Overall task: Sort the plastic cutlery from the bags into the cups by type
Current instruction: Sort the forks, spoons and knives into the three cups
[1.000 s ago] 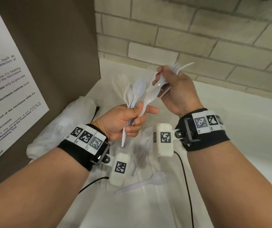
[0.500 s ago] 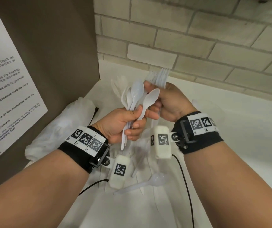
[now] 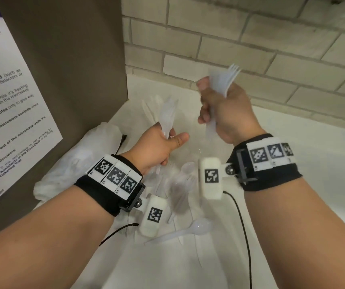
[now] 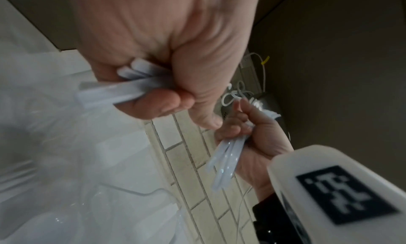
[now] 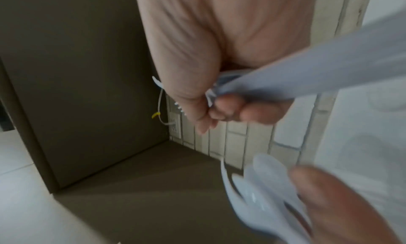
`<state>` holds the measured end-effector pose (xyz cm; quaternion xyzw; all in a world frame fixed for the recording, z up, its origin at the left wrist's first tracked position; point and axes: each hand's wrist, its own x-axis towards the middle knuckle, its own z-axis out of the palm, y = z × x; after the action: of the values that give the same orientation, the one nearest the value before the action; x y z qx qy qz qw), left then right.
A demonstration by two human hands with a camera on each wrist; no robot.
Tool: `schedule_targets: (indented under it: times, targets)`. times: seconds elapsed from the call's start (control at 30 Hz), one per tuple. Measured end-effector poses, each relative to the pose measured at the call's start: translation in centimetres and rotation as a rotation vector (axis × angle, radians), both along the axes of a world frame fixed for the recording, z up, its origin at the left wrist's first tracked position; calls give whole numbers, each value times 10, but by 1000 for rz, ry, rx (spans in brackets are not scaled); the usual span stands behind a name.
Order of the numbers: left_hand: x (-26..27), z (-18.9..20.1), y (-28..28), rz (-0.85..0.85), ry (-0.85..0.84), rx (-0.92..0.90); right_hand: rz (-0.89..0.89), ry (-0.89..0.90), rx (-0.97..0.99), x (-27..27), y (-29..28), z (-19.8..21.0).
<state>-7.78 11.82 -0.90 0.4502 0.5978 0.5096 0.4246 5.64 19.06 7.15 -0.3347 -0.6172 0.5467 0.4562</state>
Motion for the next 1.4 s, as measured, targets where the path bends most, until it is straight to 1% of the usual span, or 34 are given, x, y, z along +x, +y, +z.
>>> schedule_targets:
  times: [0.1, 0.17, 0.27, 0.33, 0.4, 0.47, 0.53, 0.63, 0.7, 0.73, 0.77, 0.87, 0.93, 1.0, 1.1, 1.17, 1.23, 1.33, 1.4]
  targets:
    - [3, 2, 2, 8, 109, 28, 34, -167, -61, -7, -12, -13]
    - [5, 3, 1, -23, 141, 40, 42, -223, -63, -11, -16, -18]
    - [6, 2, -2, -87, 33, 86, 27, -222, -97, -13, -15, -21]
    - [7, 4, -4, -97, -76, 87, 37, -180, -159, -10, -13, -20]
    - [8, 6, -5, -69, -160, 85, 53, -129, -210, -6, -12, -17]
    - [10, 7, -6, -46, -199, 53, 37, -87, -209, -2, -10, -14]
    - [11, 6, -6, -39, -242, 21, -22, -39, -173, 4, -2, -8]
    - [10, 4, -5, -5, -301, -10, -135, 145, -125, 18, 17, 8]
    - [10, 4, -3, 41, -300, -21, -162, 305, -94, 26, 31, 15]
    - [9, 4, -2, 58, -295, -26, -169, 329, -73, 28, 38, 16]
    - [9, 4, -2, 71, -293, -26, -172, 321, -43, 28, 44, 15]
    - [9, 5, 0, 85, -297, -25, -192, 215, 48, 22, 57, 1]
    - [9, 5, 1, 77, -300, -23, -211, 157, 64, 18, 63, -14]
    - [8, 4, 2, 65, -299, -22, -217, 139, 54, 16, 67, -29]
    - [7, 3, 2, 52, -288, -21, -221, 133, -24, 16, 74, -50]
    - [7, 2, 2, 51, -277, -22, -236, 85, -104, 17, 76, -58]
    - [6, 1, 2, 46, -265, -21, -214, 81, -182, 18, 75, -59]
    - [6, 1, 2, 33, -257, -21, -198, 152, -241, 20, 71, -50]
    - [8, 0, 2, 30, -257, -19, -195, 122, -263, 20, 67, -42]
